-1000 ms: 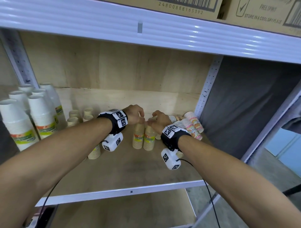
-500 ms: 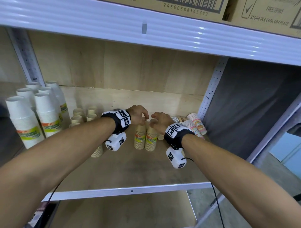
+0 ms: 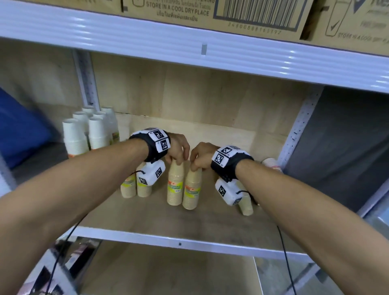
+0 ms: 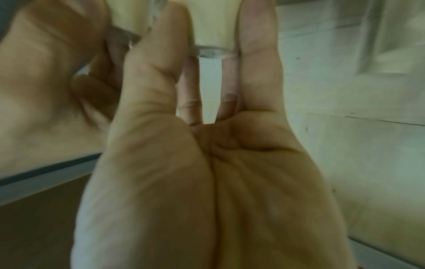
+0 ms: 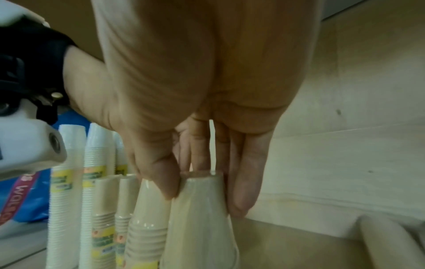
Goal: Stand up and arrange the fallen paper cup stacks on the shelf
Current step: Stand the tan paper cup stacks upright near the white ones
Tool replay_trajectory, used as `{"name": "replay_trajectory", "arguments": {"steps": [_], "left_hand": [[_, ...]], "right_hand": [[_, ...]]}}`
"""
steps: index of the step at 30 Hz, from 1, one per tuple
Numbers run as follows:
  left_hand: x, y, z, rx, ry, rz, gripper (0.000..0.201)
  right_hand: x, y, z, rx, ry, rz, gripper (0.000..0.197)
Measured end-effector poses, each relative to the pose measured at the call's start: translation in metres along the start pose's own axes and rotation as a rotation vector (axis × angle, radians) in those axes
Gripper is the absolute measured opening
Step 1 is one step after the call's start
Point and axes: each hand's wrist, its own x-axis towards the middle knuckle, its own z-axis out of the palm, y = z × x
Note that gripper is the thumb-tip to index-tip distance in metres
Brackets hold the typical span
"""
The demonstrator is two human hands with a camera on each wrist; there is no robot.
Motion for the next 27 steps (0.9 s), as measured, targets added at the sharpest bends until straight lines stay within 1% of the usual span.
{"name": "replay_trajectory", "arguments": {"steps": [3,5,7,12,15,18,20,24,27], "left_hand": [[-0.014,-0.015,-0.003,-0.028,-0.033,-0.059,0.027],[-0.025,-0.025,-0.005,-0.051,-0.057,-0.091,0.027],[-0.036,-0.036,-0.008,-0.051,-0.069,-0.120,0.029],[-0.062,-0.064,-0.011,-0.066,-0.063,-0.200,0.027],[-0.072,-0.080,-0.009,-0.113,-0.058,-0.248,0.026],[-0.082,-0.095,-0.009,-0.100,-0.021,-0.277,0.025],[-0.086,-0.104,-0.008,-0.134,-0.002,-0.299,0.029],[-0.089,-0.115,-0.003,-0.081,0.064,-0.325,0.033],[-0.089,-0.122,0.000,-0.061,0.065,-0.326,0.032]], "right_hand": [[0.002,-0.019,0.001,0.016,-0.071,-0.040,0.020],[0.003,-0.033,0.003,0.051,-0.124,-0.077,0.020],[0.005,-0.045,0.008,0.063,-0.148,-0.118,0.022],[0.013,-0.076,0.020,0.068,-0.146,-0.187,0.025],[0.017,-0.090,0.028,0.070,-0.128,-0.214,0.017],[0.022,-0.101,0.036,0.088,-0.107,-0.229,0.013],[0.025,-0.106,0.040,0.096,-0.091,-0.241,0.014],[0.031,-0.115,0.045,0.095,-0.084,-0.258,0.020],[0.035,-0.121,0.047,0.032,-0.072,-0.272,0.025]]}}
